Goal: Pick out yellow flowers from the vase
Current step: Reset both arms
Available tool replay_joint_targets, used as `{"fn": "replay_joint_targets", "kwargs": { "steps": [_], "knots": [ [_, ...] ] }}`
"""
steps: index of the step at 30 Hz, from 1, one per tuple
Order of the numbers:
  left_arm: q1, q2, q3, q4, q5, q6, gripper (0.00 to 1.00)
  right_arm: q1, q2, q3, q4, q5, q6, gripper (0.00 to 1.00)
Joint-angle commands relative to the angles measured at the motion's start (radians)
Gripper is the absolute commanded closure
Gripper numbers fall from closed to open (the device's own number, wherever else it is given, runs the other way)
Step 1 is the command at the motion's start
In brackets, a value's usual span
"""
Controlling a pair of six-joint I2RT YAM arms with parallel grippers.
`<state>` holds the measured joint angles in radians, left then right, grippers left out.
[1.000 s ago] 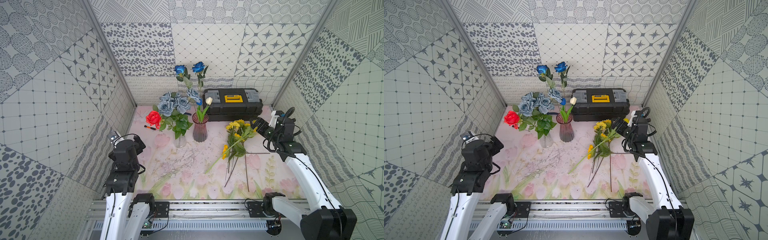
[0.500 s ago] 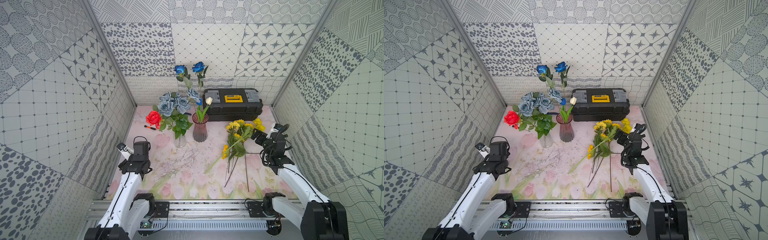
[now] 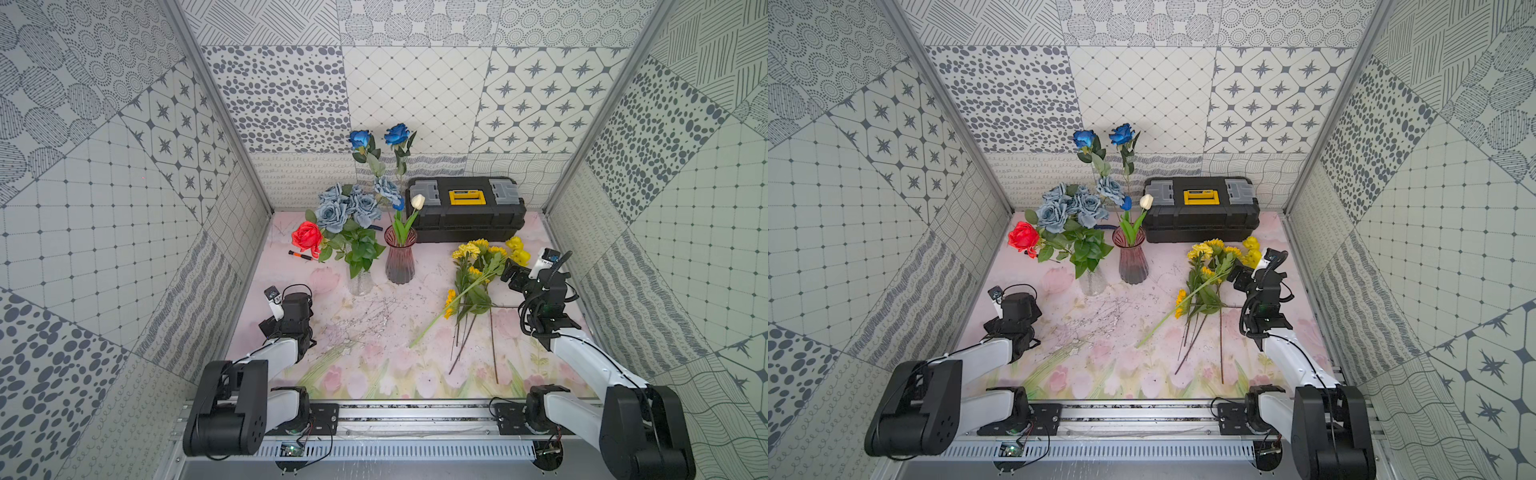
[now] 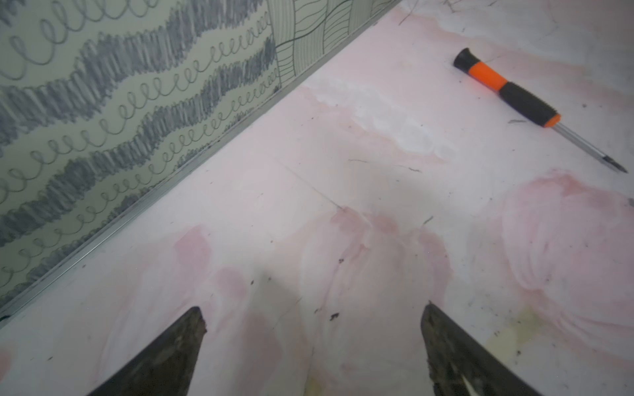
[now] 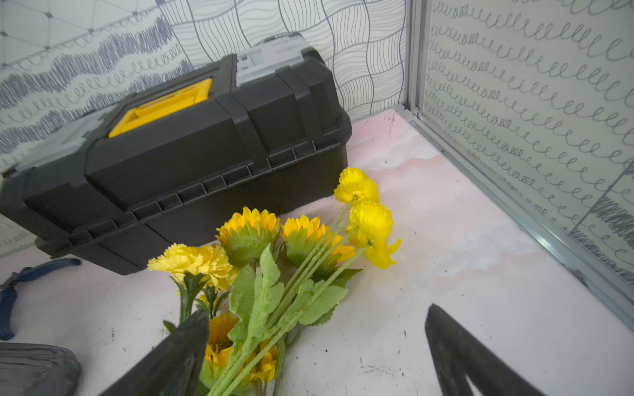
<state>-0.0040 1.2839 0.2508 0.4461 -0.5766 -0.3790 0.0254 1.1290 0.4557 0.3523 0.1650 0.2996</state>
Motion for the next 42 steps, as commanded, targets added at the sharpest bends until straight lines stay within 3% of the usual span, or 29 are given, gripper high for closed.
{"fn": "replay_joint_targets", "kwargs": {
  "steps": [1, 3, 8, 11, 13, 15, 17, 26, 31, 35, 42],
  "knots": [
    [0.007, 0.157, -0.011, 0.577, 0.190, 0.233, 0.01, -0.003, 0.038, -0.037, 0.112, 0.035, -0.059, 0.02],
    [0.009, 0.136, 0.007, 0.508, 0.237, 0.231, 0.01, -0.004, 0.055, -0.069, 0.163, 0.055, -0.089, 0.02],
    [0.010, 0.203, 0.016, 0.575, 0.370, 0.291, 0.01, -0.004, 0.120, -0.138, 0.308, 0.054, -0.114, 0.02],
    [0.007, 0.302, 0.020, 0.687, 0.373, 0.325, 0.02, -0.002, 0.160, -0.146, 0.375, 0.026, -0.130, 0.02],
    [0.004, 0.249, 0.051, 0.540, 0.360, 0.293, 0.01, 0.000, 0.179, -0.139, 0.395, 0.022, -0.152, 0.02],
    [-0.006, 0.291, 0.066, 0.579, 0.350, 0.329, 0.02, -0.001, 0.202, -0.138, 0.434, 0.020, -0.179, 0.02],
    [-0.012, 0.270, 0.105, 0.469, 0.347, 0.315, 0.02, 0.000, 0.245, -0.155, 0.528, 0.016, -0.199, 0.02],
    [-0.026, 0.282, 0.136, 0.430, 0.344, 0.338, 0.02, -0.001, 0.413, -0.195, 0.749, -0.030, -0.215, 0.02],
    [-0.027, 0.286, 0.137, 0.435, 0.338, 0.340, 0.02, -0.001, 0.420, -0.146, 0.672, -0.070, -0.231, 0.02],
    [-0.034, 0.287, 0.142, 0.427, 0.327, 0.343, 0.02, -0.001, 0.426, -0.037, 0.470, -0.150, -0.267, 0.02],
    [-0.039, 0.288, 0.143, 0.426, 0.320, 0.346, 0.02, 0.002, 0.428, -0.042, 0.484, -0.147, -0.270, 0.02]
  ]
}}
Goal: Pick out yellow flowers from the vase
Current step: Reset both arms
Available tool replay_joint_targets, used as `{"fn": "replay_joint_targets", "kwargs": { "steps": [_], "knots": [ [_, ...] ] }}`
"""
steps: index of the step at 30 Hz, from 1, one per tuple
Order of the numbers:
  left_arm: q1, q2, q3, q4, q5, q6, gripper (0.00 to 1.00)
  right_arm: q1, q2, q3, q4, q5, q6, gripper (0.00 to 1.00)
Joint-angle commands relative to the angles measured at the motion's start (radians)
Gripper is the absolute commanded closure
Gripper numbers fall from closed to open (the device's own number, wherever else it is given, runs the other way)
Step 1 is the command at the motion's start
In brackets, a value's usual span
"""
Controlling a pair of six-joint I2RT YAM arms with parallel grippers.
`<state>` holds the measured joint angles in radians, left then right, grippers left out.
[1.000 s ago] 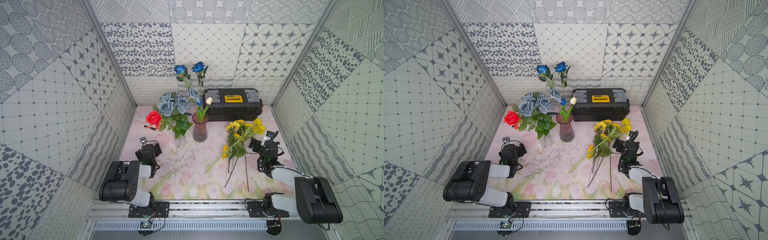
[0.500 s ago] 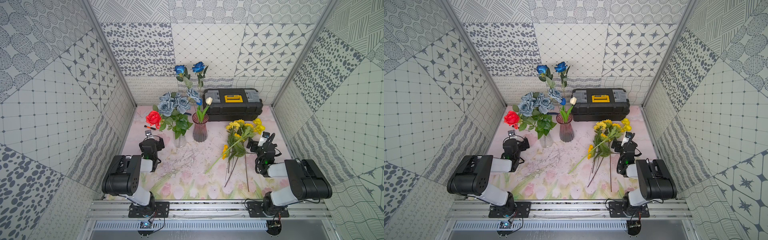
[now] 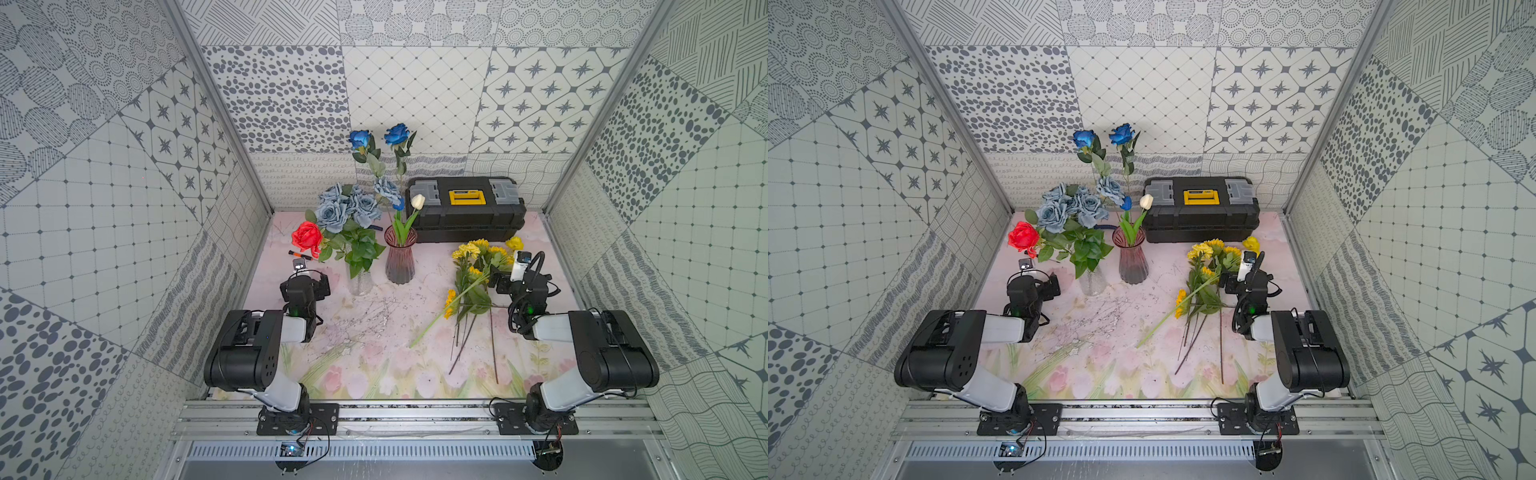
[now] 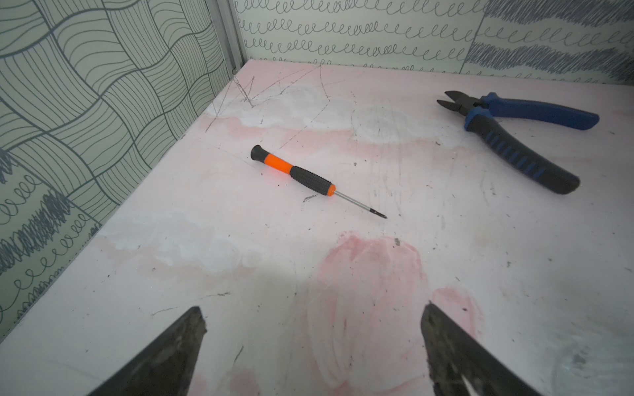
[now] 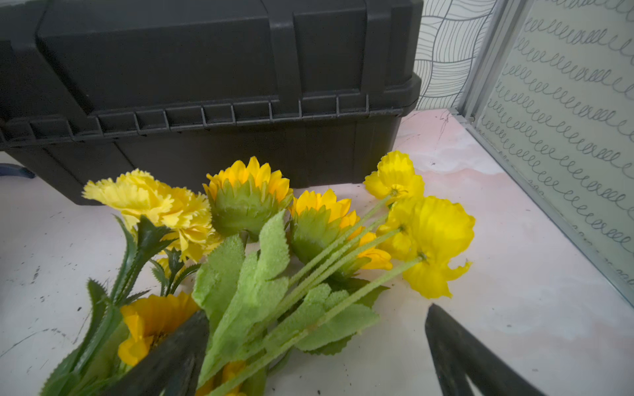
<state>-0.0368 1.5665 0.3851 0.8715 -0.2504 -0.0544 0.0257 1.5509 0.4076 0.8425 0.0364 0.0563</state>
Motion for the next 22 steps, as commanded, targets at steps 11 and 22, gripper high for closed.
{"fn": "replay_joint_targets", "kwargs": {
  "steps": [11, 22],
  "knots": [
    [-0.010, 0.007, 0.011, -0.002, -0.013, 0.027, 0.02, 0.010, 0.005, 0.009, -0.013, -0.036, -0.041, 0.02],
    [-0.009, 0.007, 0.011, -0.002, -0.013, 0.027, 0.02, 0.010, 0.005, 0.011, -0.016, -0.036, -0.041, 0.02]
  ]
}}
